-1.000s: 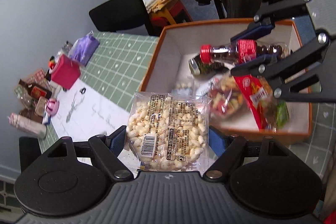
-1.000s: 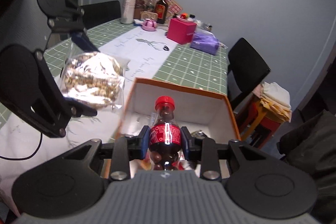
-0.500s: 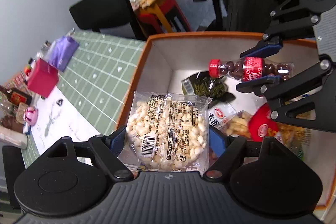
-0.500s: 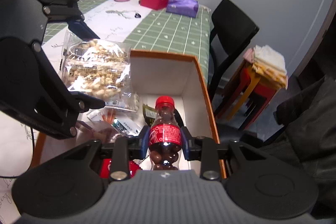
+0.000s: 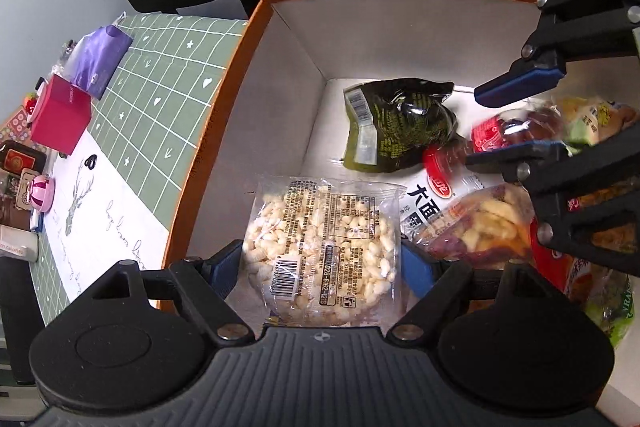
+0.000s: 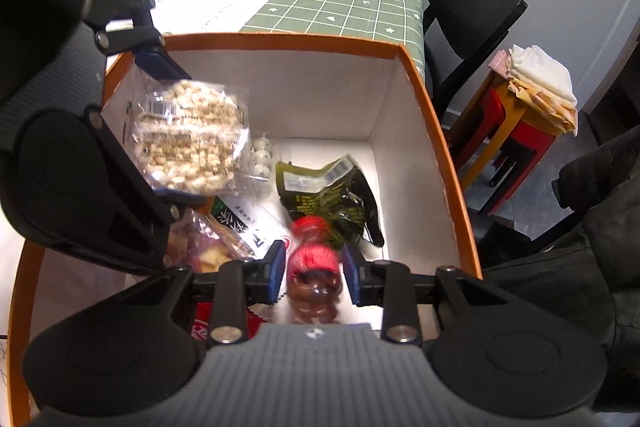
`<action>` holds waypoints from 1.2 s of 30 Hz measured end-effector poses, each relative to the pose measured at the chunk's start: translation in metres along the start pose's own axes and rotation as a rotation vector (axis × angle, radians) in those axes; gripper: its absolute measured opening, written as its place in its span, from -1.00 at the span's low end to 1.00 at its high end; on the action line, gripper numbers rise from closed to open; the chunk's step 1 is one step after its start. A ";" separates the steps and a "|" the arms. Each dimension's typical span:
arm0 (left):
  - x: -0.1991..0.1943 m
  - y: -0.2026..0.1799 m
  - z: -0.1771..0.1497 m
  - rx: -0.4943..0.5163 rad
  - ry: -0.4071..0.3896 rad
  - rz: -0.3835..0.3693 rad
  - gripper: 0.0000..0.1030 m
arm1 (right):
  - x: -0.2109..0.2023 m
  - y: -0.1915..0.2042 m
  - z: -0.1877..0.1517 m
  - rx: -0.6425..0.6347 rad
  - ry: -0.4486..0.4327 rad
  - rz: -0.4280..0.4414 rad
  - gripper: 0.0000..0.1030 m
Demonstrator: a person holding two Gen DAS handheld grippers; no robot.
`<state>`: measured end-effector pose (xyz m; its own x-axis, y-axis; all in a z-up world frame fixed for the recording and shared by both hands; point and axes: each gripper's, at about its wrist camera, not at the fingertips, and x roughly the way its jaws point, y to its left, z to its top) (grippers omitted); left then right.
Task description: Organize snacks
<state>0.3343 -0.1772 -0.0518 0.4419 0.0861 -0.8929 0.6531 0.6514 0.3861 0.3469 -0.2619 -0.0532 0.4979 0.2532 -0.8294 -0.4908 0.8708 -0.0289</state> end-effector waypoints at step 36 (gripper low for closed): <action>-0.087 0.016 -0.043 -0.186 -0.054 -0.063 0.75 | -0.062 0.018 -0.007 0.015 -0.049 -0.041 0.62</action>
<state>0.2797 -0.1418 0.0218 0.4396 0.0033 -0.8982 0.5580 0.7826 0.2760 0.3021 -0.2651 -0.0066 0.5520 0.2372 -0.7994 -0.4590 0.8868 -0.0539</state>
